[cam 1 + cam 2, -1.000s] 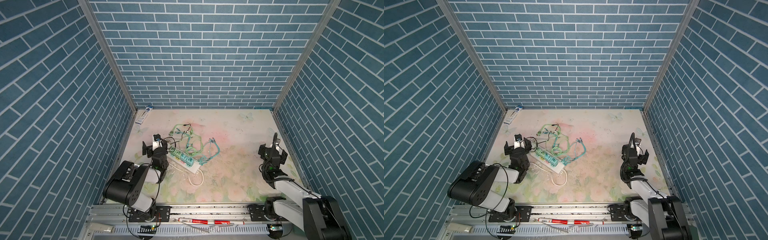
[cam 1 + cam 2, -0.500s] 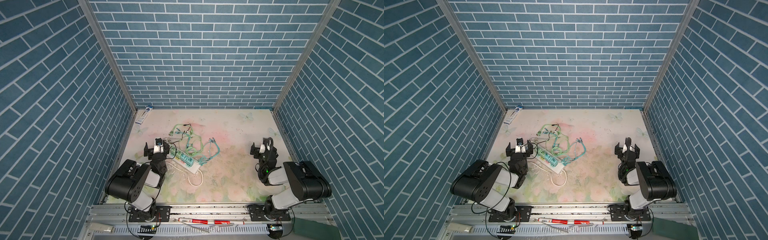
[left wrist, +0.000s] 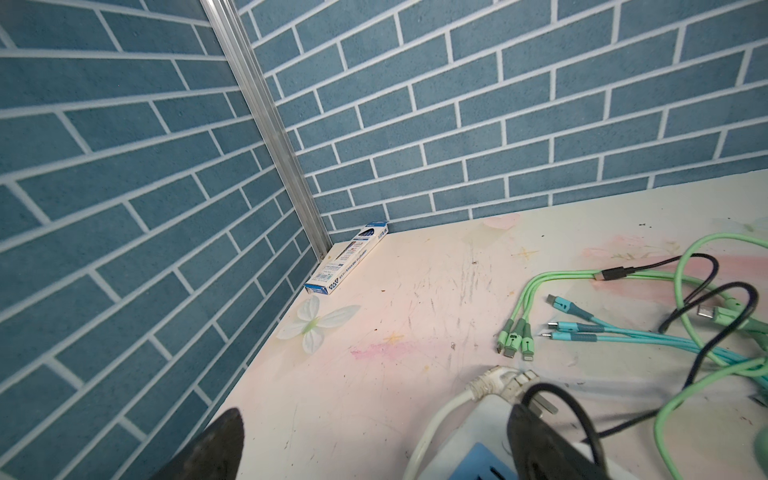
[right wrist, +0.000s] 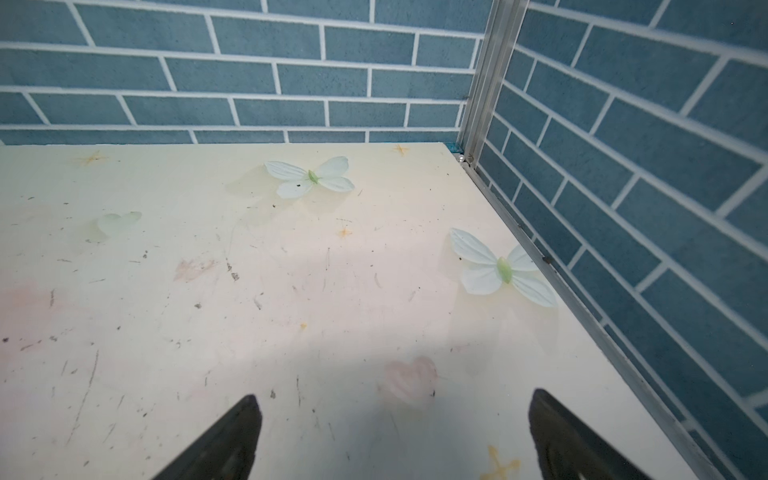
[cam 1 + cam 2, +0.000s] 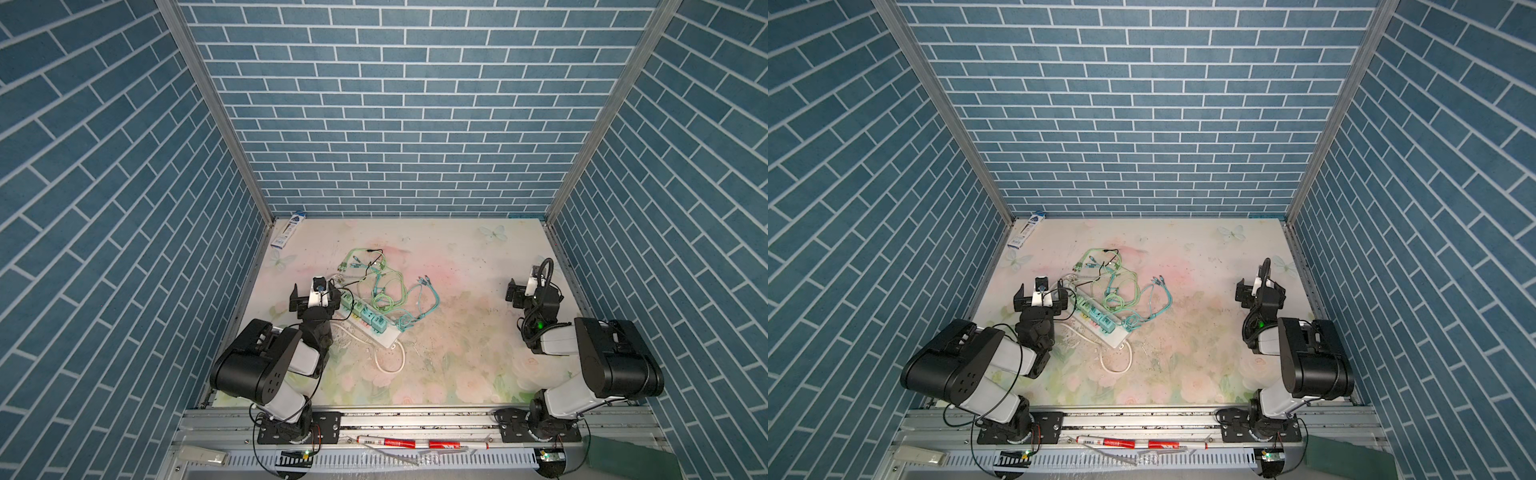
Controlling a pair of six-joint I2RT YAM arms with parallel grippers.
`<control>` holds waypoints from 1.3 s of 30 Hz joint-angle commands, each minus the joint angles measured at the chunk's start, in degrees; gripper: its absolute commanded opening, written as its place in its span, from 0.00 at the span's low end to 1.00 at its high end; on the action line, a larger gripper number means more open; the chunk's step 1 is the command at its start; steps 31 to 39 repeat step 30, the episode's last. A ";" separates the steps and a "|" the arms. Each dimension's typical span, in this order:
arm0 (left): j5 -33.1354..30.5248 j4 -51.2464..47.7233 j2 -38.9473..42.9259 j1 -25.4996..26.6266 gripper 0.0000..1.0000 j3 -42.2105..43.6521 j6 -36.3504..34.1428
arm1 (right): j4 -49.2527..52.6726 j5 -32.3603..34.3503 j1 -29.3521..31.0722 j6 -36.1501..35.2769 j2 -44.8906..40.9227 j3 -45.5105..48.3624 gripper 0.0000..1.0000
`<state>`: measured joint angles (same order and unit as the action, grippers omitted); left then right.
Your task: Insert the plug
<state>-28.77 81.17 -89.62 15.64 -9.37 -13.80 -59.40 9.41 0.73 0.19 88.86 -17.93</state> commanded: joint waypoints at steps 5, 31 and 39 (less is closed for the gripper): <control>5.58 -0.52 0.13 -0.02 1.00 1.28 -1.10 | -13.54 -1.76 0.24 0.35 0.52 7.05 0.99; 17.58 -0.48 -1.71 -3.74 1.00 1.85 -0.21 | -15.33 -2.18 0.24 0.08 0.99 7.67 0.99; 17.58 -0.48 -1.71 -3.74 1.00 1.85 -0.21 | -15.33 -2.18 0.24 0.08 0.99 7.67 0.99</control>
